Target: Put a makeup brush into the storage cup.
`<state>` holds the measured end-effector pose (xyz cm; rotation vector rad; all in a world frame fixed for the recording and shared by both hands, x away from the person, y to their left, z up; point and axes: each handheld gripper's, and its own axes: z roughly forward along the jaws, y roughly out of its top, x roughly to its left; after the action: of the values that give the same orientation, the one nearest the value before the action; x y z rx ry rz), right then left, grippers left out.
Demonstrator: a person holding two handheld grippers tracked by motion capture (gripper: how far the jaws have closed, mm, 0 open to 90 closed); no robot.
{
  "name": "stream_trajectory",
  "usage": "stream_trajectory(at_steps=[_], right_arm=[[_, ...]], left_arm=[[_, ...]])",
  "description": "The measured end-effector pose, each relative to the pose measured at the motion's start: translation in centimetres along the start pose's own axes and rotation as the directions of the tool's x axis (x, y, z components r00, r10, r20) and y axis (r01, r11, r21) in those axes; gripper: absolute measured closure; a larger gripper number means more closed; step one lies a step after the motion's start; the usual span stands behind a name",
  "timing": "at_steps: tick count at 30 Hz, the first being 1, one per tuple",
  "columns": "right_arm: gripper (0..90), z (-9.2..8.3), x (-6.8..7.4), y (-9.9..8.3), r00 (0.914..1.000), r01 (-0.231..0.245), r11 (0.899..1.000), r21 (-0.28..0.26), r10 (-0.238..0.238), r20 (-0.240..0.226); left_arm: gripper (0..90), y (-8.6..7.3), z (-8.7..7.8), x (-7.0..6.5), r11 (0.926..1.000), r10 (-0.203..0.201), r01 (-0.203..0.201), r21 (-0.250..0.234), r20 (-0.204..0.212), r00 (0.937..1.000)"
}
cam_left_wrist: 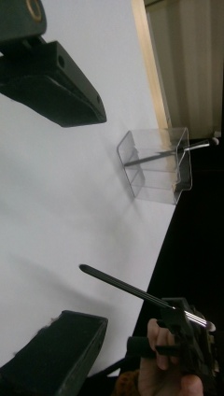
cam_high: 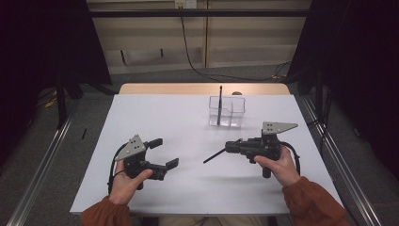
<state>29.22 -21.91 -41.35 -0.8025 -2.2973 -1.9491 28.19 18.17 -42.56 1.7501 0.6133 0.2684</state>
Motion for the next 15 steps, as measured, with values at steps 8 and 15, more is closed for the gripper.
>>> stream_trajectory(at_steps=[8,15], right_arm=[[83.4,-0.4,-0.3,0.3,0.9995,0.001,1.000,0.025,-0.002,0.032],[83.3,-1.2,-0.7,0.8,0.9972,0.021,0.998,0.051,-0.025,0.071]], left_arm=[[3.5,-0.9,-1.6,0.6,0.9996,0.013,-0.011,0.026,-0.073,0.9973],[3.8,-1.6,-3.3,0.6,0.9990,0.038,-0.035,0.027,-0.131,0.9907]])
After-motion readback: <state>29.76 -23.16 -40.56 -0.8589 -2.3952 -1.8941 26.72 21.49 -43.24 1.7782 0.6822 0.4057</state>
